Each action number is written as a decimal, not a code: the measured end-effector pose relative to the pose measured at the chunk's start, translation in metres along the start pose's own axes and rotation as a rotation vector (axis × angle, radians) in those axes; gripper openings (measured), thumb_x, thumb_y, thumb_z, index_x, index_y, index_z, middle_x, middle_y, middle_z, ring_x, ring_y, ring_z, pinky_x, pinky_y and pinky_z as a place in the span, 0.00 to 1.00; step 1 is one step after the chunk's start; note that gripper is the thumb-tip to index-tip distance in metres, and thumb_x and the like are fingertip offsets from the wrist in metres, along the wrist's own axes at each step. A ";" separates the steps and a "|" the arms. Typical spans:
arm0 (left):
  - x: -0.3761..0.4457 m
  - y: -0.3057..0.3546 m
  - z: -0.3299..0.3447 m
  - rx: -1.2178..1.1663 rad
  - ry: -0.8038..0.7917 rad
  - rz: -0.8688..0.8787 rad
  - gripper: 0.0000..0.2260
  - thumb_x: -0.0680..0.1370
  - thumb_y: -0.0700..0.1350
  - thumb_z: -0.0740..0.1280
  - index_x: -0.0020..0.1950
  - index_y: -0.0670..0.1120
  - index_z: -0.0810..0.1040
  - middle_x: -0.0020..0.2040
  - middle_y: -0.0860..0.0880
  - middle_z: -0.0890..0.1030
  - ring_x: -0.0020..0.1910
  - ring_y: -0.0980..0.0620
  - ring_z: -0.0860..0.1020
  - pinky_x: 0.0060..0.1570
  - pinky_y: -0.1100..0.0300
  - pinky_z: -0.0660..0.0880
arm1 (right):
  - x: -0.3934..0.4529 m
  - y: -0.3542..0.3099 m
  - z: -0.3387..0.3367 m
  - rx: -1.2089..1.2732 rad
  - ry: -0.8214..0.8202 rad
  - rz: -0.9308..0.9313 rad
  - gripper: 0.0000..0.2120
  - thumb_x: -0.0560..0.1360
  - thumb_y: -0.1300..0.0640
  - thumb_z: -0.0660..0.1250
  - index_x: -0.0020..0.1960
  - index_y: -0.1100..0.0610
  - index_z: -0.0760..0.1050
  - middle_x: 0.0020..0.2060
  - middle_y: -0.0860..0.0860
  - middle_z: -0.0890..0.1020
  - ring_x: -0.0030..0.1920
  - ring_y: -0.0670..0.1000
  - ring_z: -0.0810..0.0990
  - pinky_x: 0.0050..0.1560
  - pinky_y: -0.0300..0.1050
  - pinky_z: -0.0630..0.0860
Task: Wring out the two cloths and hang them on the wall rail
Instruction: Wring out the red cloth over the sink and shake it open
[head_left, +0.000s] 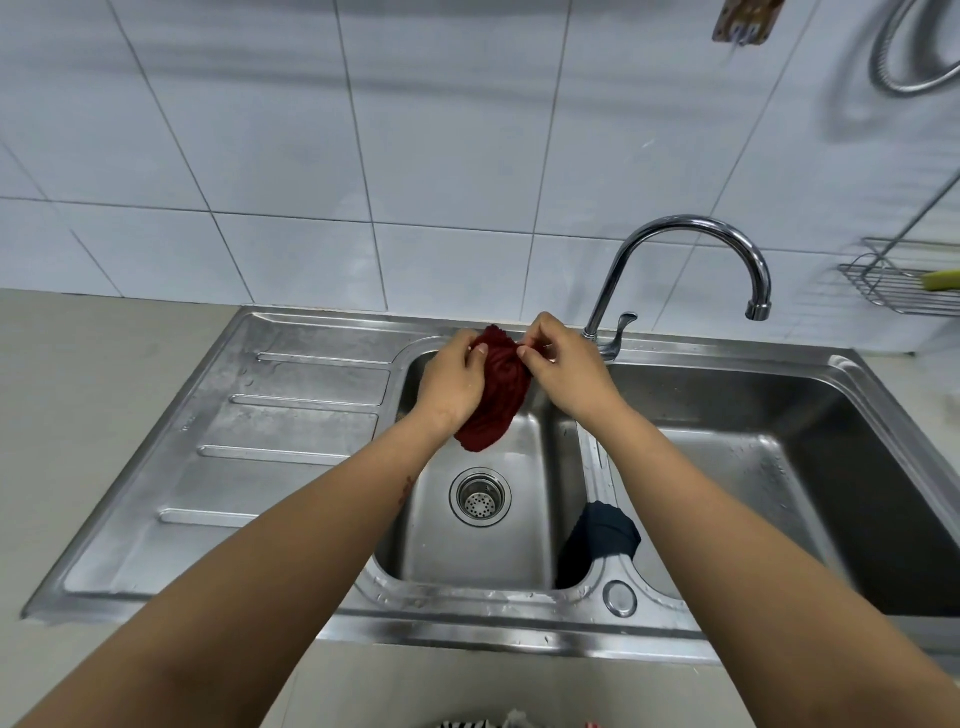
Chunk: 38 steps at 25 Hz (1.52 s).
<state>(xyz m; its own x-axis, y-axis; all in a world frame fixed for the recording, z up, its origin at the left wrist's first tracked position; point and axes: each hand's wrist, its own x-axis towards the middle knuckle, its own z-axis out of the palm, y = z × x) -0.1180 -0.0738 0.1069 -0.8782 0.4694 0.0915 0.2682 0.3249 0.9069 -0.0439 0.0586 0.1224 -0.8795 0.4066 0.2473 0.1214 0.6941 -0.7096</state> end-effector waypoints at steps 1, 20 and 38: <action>0.001 -0.001 0.001 -0.019 -0.005 0.019 0.06 0.79 0.43 0.61 0.53 0.46 0.76 0.49 0.45 0.82 0.51 0.42 0.80 0.56 0.48 0.75 | -0.001 -0.002 -0.001 0.022 0.005 0.013 0.03 0.71 0.57 0.65 0.41 0.52 0.72 0.40 0.49 0.83 0.45 0.55 0.80 0.51 0.55 0.76; 0.009 0.019 -0.037 -0.172 -0.201 -0.051 0.08 0.74 0.48 0.73 0.49 0.45 0.81 0.44 0.44 0.82 0.42 0.49 0.82 0.49 0.53 0.80 | 0.017 -0.016 -0.021 0.500 0.229 0.104 0.12 0.79 0.64 0.57 0.41 0.52 0.63 0.43 0.50 0.78 0.40 0.44 0.75 0.45 0.36 0.70; 0.031 0.014 -0.083 -0.212 -0.422 -0.237 0.04 0.77 0.45 0.69 0.47 0.46 0.78 0.42 0.49 0.80 0.41 0.53 0.77 0.43 0.59 0.71 | 0.003 0.018 -0.040 0.094 -0.029 0.363 0.13 0.73 0.48 0.66 0.51 0.54 0.68 0.44 0.49 0.77 0.45 0.53 0.78 0.45 0.51 0.76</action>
<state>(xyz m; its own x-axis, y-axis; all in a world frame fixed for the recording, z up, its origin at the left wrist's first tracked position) -0.1739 -0.1227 0.1561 -0.6577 0.7070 -0.2601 -0.0432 0.3093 0.9500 -0.0264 0.0960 0.1365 -0.7997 0.5983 -0.0493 0.3862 0.4498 -0.8053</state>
